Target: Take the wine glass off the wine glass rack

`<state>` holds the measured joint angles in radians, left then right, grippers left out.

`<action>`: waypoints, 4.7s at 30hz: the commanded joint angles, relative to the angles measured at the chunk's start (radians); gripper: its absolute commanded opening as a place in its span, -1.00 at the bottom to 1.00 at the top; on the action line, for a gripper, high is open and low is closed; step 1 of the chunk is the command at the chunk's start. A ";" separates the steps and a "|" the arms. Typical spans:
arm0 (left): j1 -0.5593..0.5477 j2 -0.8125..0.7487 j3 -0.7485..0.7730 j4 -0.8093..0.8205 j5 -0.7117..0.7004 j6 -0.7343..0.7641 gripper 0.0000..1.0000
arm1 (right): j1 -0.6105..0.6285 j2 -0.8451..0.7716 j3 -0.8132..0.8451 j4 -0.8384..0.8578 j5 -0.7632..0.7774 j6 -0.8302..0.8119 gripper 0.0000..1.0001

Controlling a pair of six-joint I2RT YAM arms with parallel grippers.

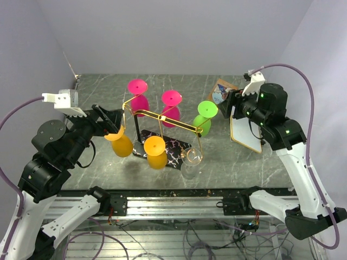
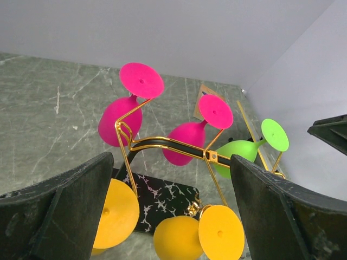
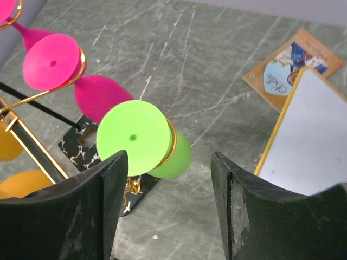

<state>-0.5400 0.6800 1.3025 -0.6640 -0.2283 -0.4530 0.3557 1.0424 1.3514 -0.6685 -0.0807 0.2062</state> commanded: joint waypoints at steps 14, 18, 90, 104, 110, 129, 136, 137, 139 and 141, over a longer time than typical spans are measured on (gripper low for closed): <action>0.006 0.022 0.029 0.009 0.044 -0.003 0.97 | 0.565 0.282 0.328 -0.290 0.530 -0.229 0.34; 0.006 0.020 0.033 -0.001 0.039 0.000 0.97 | 0.675 0.367 0.370 -0.357 0.760 -0.199 0.25; 0.006 0.009 0.037 -0.028 0.024 -0.008 0.97 | 0.707 0.523 0.316 -0.192 1.306 -0.364 -1.00; 0.007 0.005 0.053 -0.036 0.018 -0.001 0.97 | 0.698 0.509 0.257 -0.034 1.364 -0.532 -1.00; 0.006 0.009 0.051 -0.032 0.027 -0.003 0.97 | 0.685 0.505 0.244 -0.062 1.350 -0.516 -1.00; 0.006 0.018 0.046 -0.022 0.037 -0.015 0.97 | 0.715 0.421 0.261 -0.238 1.174 -0.373 -1.00; 0.007 0.016 0.043 -0.027 0.034 -0.021 0.97 | 0.754 0.441 0.343 -0.260 1.097 -0.383 -1.00; 0.006 0.015 0.043 -0.029 0.033 -0.020 0.97 | 0.757 0.441 0.355 -0.251 1.096 -0.391 -1.00; 0.006 0.012 0.042 -0.028 0.031 -0.020 0.97 | 0.759 0.441 0.374 -0.226 1.065 -0.407 -1.00; 0.006 0.009 0.038 -0.025 0.030 -0.022 0.97 | 0.760 0.440 0.389 -0.183 1.062 -0.434 -1.00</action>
<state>-0.5400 0.6945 1.3327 -0.7040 -0.2123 -0.4690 1.1088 1.4876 1.6890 -0.9150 1.0164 -0.1883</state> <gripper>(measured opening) 0.988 0.016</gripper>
